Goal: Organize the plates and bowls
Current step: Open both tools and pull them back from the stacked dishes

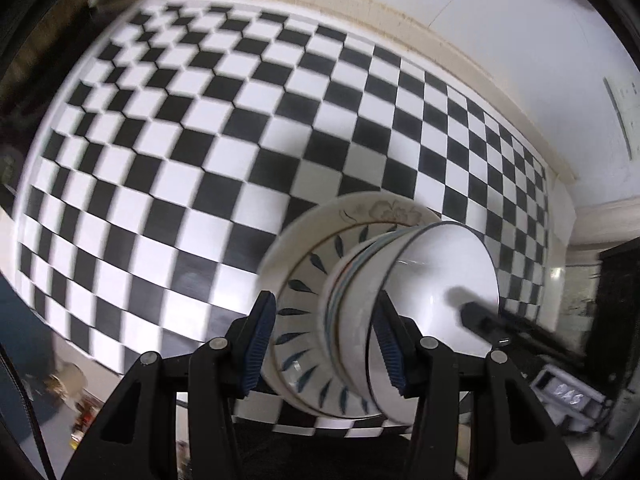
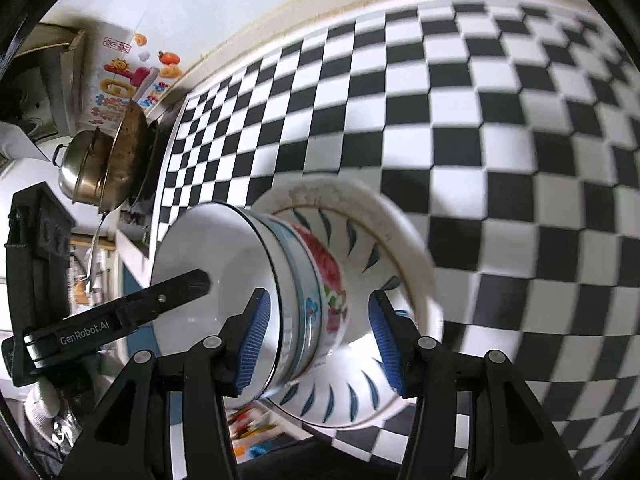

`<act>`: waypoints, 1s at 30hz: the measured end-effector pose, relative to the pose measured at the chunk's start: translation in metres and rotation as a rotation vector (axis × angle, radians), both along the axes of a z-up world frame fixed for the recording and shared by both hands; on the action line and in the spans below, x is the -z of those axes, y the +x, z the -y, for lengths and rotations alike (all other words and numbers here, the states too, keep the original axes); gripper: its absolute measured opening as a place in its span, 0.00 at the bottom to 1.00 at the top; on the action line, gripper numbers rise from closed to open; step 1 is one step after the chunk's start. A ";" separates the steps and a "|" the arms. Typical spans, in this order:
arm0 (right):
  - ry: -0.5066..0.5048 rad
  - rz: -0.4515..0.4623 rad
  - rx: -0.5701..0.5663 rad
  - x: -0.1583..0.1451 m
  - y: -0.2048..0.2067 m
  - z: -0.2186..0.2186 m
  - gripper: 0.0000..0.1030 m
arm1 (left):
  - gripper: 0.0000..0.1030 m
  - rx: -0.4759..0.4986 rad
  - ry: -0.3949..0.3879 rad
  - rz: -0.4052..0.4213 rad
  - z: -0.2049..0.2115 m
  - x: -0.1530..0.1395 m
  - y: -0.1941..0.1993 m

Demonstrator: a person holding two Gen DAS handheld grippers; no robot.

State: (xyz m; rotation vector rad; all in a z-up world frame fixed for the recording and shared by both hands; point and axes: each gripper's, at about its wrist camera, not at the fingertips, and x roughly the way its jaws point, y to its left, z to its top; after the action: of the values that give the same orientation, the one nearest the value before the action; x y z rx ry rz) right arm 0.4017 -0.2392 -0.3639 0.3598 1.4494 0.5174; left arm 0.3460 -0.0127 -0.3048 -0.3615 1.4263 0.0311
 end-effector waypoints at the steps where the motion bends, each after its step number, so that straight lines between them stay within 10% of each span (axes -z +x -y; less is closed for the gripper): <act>1: -0.029 0.030 0.007 -0.010 -0.003 0.003 0.62 | 0.46 0.008 0.020 0.014 0.001 -0.005 -0.002; 5: -0.113 0.123 0.015 -0.042 -0.018 0.008 0.77 | 0.49 0.036 0.102 0.068 0.005 -0.023 -0.015; 14: -0.311 0.294 0.090 -0.101 -0.064 0.005 0.88 | 0.89 0.091 0.188 0.215 0.006 -0.058 -0.042; 30: -0.384 0.490 0.283 -0.196 -0.150 -0.017 0.93 | 0.94 0.190 0.205 0.435 0.005 -0.144 -0.110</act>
State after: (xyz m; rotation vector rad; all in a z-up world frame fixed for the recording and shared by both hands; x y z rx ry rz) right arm 0.2518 -0.2223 -0.1684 0.1133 0.9706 0.0782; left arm 0.2362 -0.0182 -0.1609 -0.0545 1.0094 -0.0532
